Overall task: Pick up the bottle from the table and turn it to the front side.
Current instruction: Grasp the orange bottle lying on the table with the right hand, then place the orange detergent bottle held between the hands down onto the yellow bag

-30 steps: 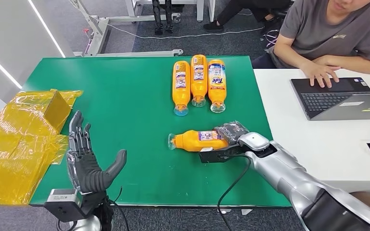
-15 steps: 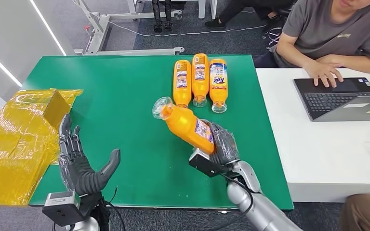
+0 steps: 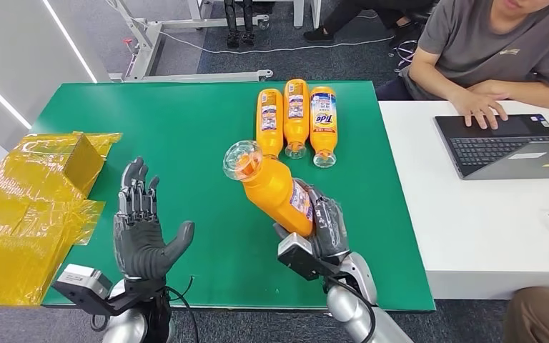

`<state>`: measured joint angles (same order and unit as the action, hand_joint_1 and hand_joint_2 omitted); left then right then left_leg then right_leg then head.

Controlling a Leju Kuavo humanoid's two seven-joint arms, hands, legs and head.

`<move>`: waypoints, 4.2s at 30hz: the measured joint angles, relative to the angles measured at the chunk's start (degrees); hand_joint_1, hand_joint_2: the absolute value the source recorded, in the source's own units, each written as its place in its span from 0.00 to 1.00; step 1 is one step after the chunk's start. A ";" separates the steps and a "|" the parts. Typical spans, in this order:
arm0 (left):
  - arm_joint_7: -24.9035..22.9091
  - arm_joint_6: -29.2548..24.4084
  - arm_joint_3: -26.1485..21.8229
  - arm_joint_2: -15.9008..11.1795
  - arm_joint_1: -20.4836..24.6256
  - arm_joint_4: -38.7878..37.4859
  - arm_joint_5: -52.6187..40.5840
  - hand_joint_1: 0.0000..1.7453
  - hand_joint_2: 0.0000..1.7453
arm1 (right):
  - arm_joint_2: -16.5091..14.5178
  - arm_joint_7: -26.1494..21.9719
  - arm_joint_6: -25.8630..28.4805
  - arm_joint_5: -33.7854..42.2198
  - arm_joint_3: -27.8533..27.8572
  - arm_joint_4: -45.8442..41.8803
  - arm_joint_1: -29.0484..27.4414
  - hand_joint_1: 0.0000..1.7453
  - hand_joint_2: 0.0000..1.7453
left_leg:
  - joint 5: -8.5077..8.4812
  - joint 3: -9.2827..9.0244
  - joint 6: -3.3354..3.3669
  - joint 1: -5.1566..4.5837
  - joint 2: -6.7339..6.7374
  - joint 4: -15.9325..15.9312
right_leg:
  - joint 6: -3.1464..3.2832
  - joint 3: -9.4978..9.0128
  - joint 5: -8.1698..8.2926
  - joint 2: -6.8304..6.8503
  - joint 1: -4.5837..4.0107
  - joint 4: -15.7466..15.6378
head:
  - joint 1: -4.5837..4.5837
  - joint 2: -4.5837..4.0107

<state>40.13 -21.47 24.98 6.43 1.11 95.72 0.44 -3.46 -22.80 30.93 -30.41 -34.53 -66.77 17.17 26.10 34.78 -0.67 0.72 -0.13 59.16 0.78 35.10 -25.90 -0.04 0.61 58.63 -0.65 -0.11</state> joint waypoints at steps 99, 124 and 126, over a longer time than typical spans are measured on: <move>-8.71 -12.21 -8.14 -7.06 3.28 1.61 -34.70 1.00 1.00 | -0.42 -7.19 1.74 4.12 -5.87 -12.04 -4.08 0.00 1.00 | -0.02 0.04 -0.05 0.03 0.05 -0.07 | 0.05 0.11 -0.03 -0.05 -0.03 0.02 | 0.00 0.00; -22.41 -8.08 -12.98 -34.92 10.69 -21.21 -70.41 1.00 1.00 | 0.42 -17.22 9.09 19.49 -0.95 -30.02 -8.58 0.00 1.00 | -0.05 0.01 -0.12 0.09 0.21 -0.08 | 0.14 0.18 -0.02 -0.21 -0.08 0.08 | -0.01 0.00; -21.25 -6.84 -12.42 -35.86 11.59 -24.02 -70.69 1.00 1.00 | 0.65 -17.22 9.09 20.71 -0.92 -30.80 -8.47 0.00 1.00 | -0.05 0.02 -0.12 0.09 0.20 -0.08 | 0.14 0.17 -0.02 -0.20 -0.08 0.08 | -0.01 0.00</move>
<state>18.88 -28.31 12.56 -29.43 12.70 71.71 -70.25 -2.81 -40.01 40.02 -9.70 -35.46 -97.57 8.70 26.05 34.80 -0.79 0.81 0.07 59.08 0.92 35.27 -25.92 -0.24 0.53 58.70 -0.66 -0.11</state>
